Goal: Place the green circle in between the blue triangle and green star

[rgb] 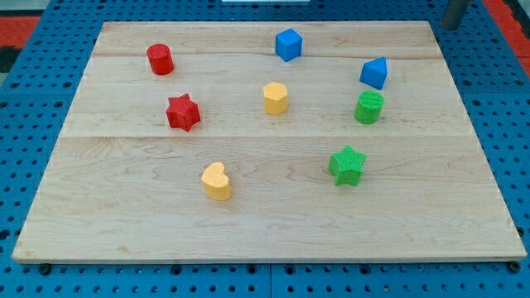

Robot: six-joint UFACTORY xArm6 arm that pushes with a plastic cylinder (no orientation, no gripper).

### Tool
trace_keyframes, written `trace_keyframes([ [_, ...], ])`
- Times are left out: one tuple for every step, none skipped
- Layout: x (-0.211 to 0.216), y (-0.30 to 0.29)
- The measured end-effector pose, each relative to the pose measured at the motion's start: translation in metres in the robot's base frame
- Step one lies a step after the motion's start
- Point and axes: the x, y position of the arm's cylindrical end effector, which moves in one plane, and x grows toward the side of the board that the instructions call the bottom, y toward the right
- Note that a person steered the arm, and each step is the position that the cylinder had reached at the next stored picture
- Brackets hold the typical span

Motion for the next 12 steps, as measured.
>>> trace_keyframes([
  [0.000, -0.023],
  [0.000, -0.037],
  [0.000, -0.040],
  [0.000, -0.046],
  [0.012, -0.065],
  [0.060, -0.117],
  [0.081, -0.118],
  [0.081, -0.109],
  [0.082, -0.106],
  [0.103, -0.105],
  [0.138, -0.130],
  [0.163, -0.139],
])
